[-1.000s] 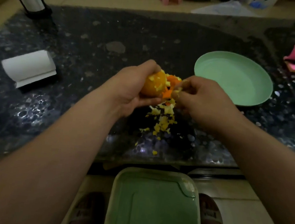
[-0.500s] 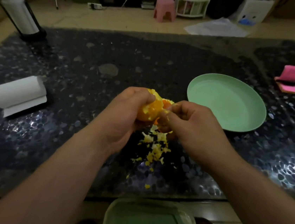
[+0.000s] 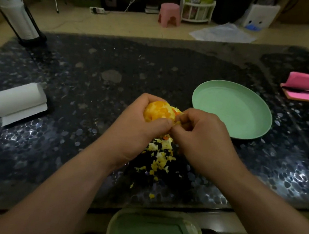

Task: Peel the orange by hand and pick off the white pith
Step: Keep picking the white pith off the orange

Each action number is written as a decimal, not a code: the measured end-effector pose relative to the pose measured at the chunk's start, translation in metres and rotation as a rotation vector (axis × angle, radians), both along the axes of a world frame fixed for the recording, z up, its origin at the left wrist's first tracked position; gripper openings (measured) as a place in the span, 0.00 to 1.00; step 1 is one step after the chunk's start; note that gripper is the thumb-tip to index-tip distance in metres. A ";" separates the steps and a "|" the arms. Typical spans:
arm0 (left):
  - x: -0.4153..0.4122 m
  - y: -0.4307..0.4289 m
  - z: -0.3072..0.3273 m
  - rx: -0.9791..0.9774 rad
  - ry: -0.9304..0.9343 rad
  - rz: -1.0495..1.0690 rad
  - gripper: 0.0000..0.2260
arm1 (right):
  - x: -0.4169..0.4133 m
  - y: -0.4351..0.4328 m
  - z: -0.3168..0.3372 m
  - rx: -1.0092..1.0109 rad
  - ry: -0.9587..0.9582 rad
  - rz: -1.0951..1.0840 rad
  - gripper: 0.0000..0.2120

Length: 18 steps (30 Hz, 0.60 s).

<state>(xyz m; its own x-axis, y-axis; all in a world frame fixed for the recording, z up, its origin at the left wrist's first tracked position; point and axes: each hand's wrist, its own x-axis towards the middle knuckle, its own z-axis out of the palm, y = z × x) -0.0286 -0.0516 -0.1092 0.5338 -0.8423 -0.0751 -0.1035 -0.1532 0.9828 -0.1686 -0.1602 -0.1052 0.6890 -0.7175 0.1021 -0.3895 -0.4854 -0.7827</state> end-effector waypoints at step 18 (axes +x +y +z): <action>-0.009 0.013 0.015 -0.017 -0.145 -0.066 0.27 | -0.006 -0.007 -0.004 0.123 -0.215 0.027 0.06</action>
<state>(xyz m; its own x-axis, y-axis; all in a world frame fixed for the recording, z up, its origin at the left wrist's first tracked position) -0.0376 -0.0391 -0.0944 0.4819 -0.8762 0.0131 -0.2539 -0.1253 0.9591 -0.1749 -0.1669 -0.1097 0.6796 -0.7155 0.1617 -0.1958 -0.3894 -0.9000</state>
